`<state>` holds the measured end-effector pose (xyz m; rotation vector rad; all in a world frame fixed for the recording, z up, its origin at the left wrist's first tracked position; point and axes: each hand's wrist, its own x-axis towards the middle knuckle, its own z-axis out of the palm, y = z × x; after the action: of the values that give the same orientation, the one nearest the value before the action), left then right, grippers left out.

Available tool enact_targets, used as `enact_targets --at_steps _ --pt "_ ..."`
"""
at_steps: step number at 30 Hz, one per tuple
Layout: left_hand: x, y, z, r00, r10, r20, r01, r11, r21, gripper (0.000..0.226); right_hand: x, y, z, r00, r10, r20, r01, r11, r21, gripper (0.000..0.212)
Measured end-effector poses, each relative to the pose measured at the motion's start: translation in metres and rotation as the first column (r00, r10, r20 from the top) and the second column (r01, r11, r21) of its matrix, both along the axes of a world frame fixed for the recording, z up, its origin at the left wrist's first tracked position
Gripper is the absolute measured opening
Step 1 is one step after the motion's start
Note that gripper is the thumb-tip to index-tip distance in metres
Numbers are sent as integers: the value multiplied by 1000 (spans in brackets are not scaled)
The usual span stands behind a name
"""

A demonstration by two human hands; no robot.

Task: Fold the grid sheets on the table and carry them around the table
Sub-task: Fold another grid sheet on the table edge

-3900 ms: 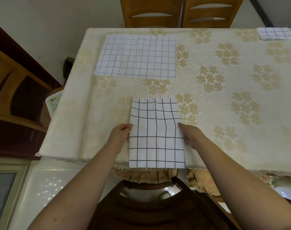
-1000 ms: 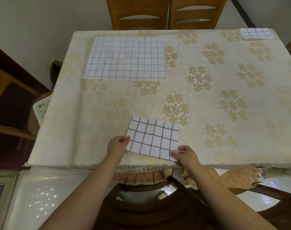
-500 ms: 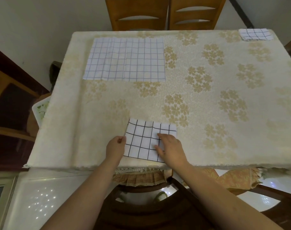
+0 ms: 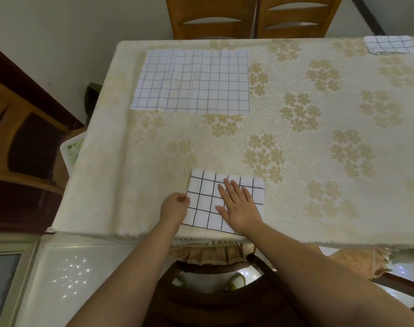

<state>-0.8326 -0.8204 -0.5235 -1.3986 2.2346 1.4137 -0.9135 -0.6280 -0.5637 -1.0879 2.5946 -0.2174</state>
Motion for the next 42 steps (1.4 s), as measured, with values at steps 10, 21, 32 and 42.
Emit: enact_targets --at_steps 10,21,32,42 --pt "-21 1 -3 999 -47 -18 44 989 -141 29 15 7 5 994 89 -58 -91 996 -19 73" --pt "-22 2 -3 999 -6 -35 2 994 -109 27 30 17 3 999 4 49 0 997 -77 71" --pt "-14 -8 28 985 -81 -149 77 996 -35 30 -29 26 43 901 -392 185 432 849 -304 67" --pt "-59 -13 166 716 -633 -296 318 672 -669 19 -76 -5 158 956 -188 225 287 757 -587 93"
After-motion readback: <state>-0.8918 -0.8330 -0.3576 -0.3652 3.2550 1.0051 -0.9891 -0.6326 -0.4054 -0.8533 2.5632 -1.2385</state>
